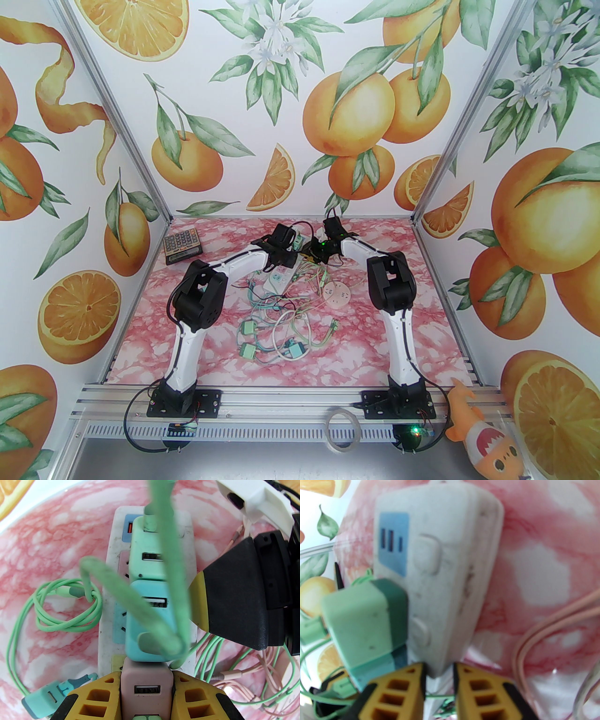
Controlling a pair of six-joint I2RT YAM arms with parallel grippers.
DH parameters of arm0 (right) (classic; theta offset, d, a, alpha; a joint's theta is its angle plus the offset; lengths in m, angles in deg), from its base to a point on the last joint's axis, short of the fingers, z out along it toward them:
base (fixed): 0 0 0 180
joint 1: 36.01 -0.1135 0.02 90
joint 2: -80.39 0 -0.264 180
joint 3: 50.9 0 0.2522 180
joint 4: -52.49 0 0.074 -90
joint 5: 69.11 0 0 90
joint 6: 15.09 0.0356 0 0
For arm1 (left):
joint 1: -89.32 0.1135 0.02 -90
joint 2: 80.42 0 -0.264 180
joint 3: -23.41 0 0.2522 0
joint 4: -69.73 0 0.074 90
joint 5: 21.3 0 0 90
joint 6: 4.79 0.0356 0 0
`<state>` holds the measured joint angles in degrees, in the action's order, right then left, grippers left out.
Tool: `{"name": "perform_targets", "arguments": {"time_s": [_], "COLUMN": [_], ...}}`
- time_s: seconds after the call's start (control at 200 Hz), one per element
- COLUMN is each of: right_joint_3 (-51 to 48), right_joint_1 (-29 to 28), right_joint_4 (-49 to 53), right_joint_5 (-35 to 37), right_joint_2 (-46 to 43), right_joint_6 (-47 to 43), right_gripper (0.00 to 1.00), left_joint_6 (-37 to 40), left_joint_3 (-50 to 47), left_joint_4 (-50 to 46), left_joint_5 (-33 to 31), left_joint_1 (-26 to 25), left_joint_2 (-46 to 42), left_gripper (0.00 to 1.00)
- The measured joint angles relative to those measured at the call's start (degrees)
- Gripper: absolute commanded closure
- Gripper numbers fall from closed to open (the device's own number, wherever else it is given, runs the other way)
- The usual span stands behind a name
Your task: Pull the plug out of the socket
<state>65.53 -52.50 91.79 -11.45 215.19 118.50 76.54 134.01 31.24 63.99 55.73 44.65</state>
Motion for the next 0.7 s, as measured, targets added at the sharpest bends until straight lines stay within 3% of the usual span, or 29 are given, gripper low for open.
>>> {"name": "perform_targets", "arguments": {"time_s": [0.205, 0.485, 0.701], "right_joint_3": [0.9, 1.3, 1.4], "right_joint_1": [-0.1, -0.4, -0.4], "right_joint_4": [2.0, 3.0, 3.2], "right_joint_5": [0.9, 2.0, 2.0], "right_joint_2": [0.0, 0.0, 0.0], "right_joint_6": [-0.6, -1.8, -2.1], "right_gripper": [0.74, 0.74, 0.74], "left_joint_6": [-1.2, -4.9, -4.6], "left_joint_3": [0.6, 0.7, 0.7], "left_joint_4": [-1.2, -1.3, -1.4], "left_joint_5": [1.4, 10.6, 10.7], "left_joint_1": [0.6, 4.1, 3.9], "left_joint_2": [0.0, 0.0, 0.0], "left_gripper": [0.75, 0.75, 0.75]}}
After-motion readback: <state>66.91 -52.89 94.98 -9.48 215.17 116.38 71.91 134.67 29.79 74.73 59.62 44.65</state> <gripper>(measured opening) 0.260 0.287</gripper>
